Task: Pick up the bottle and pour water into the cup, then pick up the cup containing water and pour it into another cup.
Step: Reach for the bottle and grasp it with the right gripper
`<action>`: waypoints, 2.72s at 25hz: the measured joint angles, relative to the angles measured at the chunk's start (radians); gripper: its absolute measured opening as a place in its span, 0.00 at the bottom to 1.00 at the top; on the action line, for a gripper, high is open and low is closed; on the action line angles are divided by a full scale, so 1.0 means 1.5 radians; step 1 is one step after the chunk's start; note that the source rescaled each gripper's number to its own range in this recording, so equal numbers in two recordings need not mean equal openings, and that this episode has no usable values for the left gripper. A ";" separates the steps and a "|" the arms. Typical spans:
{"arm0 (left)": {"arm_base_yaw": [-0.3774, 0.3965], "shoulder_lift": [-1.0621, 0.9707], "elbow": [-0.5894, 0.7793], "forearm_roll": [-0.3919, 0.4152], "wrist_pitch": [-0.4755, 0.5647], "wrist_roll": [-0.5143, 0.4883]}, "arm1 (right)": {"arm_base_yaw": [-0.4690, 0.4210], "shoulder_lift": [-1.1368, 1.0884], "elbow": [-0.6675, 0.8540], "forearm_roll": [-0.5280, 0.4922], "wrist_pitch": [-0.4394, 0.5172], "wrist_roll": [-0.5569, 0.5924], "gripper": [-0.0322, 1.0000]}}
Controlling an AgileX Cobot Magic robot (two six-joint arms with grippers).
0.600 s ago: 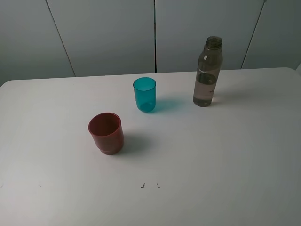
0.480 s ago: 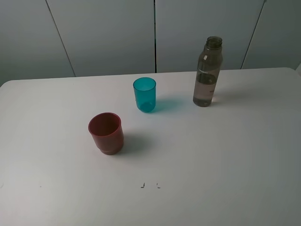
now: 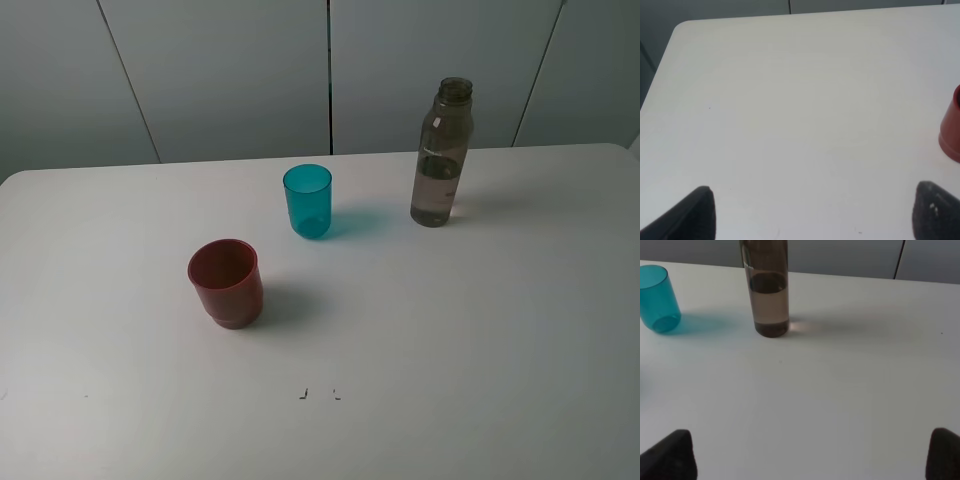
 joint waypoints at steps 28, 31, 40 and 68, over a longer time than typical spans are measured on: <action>0.000 0.000 0.000 0.000 0.000 0.000 | 0.000 0.000 0.000 0.000 0.000 0.000 1.00; 0.000 0.000 0.000 0.000 0.000 0.000 | 0.000 0.000 0.000 0.002 0.000 0.000 1.00; 0.000 0.000 0.000 0.000 0.000 0.000 | 0.000 0.000 0.000 0.033 0.000 0.011 1.00; 0.000 0.000 0.000 0.000 0.000 -0.005 | 0.080 0.560 -0.018 0.088 -0.423 -0.080 1.00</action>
